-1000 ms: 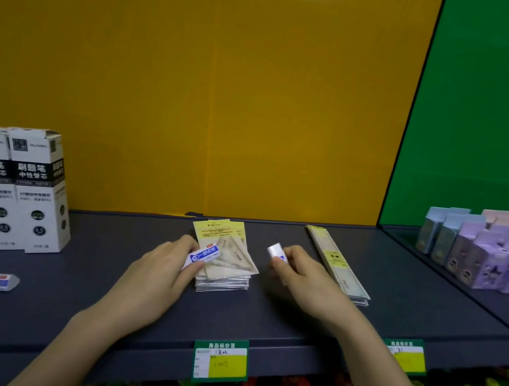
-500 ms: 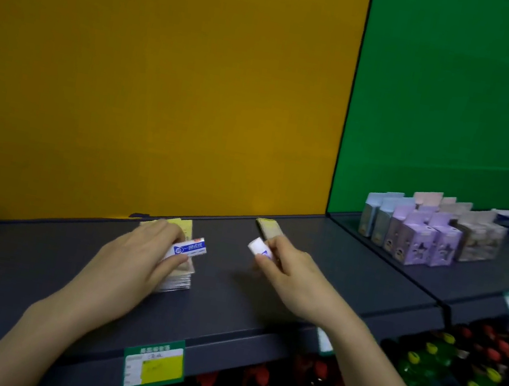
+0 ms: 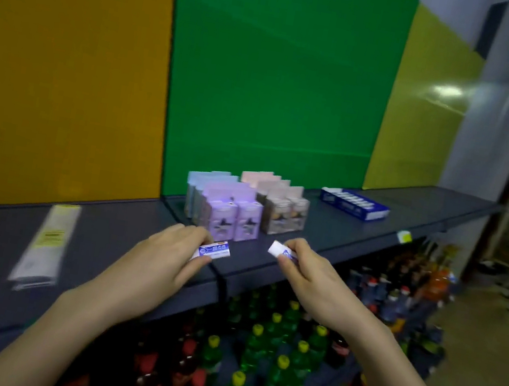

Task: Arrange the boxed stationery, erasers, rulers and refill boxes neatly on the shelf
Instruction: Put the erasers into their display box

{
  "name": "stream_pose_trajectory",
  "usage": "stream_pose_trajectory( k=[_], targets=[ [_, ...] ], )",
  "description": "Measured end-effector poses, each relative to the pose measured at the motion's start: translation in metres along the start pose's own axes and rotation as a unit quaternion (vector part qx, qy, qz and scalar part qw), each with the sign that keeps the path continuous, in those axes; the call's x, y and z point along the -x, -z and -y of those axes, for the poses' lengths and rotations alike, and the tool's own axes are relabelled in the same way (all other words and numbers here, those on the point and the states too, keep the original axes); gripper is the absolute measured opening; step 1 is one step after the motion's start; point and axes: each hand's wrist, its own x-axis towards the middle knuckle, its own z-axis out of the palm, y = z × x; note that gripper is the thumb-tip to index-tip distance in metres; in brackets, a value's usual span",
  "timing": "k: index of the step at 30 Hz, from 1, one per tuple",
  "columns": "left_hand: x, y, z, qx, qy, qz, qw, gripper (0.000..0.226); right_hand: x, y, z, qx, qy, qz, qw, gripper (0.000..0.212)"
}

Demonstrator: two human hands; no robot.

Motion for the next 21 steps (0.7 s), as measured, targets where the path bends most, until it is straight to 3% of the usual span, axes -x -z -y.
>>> stream_pose_trajectory(
  k=[3,9,13,21],
  targets=[
    [-0.039,-0.038,-0.039,0.004,-0.026,0.001,1.0,0.048,0.009,0.037,-0.055,-0.004,-0.018,0.002,1.0,0.019],
    [-0.118,-0.095,-0.099,0.023,-0.044,0.036,0.998,0.028,0.01,0.095,-0.148,0.001,-0.034,-0.006,0.999,0.012],
    [-0.172,-0.127,-0.118,0.021,-0.047,0.043,0.998,0.014,-0.007,0.124,-0.201,0.045,-0.02,-0.05,0.998,0.009],
    [-0.288,-0.193,-0.134,0.005,-0.033,0.075,0.997,0.016,-0.079,0.168,-0.299,0.109,0.008,-0.086,0.99,0.015]
  ],
)
